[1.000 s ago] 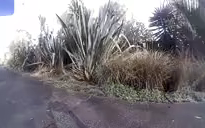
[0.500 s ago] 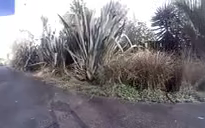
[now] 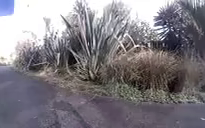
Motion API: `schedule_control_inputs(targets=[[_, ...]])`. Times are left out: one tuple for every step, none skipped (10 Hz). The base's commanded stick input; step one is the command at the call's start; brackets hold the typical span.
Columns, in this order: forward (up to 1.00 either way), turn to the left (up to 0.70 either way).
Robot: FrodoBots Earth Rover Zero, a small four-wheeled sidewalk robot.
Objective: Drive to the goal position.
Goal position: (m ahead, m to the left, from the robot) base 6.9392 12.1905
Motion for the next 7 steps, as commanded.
schedule_control_inputs(targets=[[0.0, 0.85], [0.0, 0.85], [0.0, 0.85], [0.0, 0.85], [0.0, 0.85], [0.0, 0.85], [0.0, 0.85]])
